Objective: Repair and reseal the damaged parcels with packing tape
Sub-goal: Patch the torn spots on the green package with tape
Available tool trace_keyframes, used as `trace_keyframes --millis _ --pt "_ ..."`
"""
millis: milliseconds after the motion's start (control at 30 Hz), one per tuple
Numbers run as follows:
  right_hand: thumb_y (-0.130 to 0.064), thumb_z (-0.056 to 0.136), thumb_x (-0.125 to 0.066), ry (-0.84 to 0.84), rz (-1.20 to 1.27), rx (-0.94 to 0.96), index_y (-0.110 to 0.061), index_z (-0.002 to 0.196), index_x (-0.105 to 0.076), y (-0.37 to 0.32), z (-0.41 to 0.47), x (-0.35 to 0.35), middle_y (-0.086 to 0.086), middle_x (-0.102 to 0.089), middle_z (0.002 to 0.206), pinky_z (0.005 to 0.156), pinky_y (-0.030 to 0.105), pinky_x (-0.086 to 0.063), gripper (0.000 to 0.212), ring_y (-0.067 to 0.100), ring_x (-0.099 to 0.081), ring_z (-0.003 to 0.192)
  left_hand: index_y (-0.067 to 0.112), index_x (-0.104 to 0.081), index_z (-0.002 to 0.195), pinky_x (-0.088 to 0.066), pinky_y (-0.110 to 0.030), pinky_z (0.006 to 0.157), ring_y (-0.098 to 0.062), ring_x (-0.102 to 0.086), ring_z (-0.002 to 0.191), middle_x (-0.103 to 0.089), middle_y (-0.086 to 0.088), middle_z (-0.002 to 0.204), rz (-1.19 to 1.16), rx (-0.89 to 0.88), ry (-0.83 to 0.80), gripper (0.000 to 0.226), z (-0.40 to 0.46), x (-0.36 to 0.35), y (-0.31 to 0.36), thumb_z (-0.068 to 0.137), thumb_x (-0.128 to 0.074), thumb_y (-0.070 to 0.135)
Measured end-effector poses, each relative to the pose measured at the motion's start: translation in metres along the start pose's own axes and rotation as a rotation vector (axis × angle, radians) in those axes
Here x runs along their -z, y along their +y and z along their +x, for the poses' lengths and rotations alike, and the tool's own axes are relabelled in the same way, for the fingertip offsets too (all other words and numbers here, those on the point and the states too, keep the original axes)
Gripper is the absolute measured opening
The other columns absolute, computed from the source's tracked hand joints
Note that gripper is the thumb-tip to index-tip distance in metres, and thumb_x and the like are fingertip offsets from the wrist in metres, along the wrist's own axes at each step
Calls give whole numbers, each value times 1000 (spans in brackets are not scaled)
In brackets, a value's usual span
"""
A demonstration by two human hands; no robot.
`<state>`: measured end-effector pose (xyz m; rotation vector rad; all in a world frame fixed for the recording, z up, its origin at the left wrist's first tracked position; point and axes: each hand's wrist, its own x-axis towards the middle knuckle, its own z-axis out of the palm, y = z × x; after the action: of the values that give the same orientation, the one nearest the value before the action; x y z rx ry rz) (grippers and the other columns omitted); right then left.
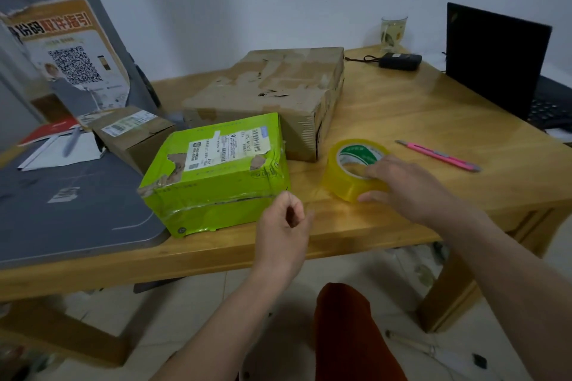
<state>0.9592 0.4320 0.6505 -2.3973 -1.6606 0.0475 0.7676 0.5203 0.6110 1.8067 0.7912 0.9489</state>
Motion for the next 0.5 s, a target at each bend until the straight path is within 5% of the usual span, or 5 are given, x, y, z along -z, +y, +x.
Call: trace_keyframes --millis 233,500 --pt "-49 86 -60 39 32 -192 -16 131 -54 23 13 6 11 -52 130 93 37 -41 56 25 -47 117 28 -35 58 -23 -16 50 -4 -30 51 -37 14 52 12 -86 -25 52 -18 -1 2 75 -58 -15" --pt "-28 89 -66 -54 120 -103 -17 139 -47 33 19 5 5 -46 143 107 32 -30 55 21 -37 133 18 -45 61 -31 -16 50 -2 -35 49 -42 9 53 -118 64 160 41 -4 12 -1 77 -71 -9"
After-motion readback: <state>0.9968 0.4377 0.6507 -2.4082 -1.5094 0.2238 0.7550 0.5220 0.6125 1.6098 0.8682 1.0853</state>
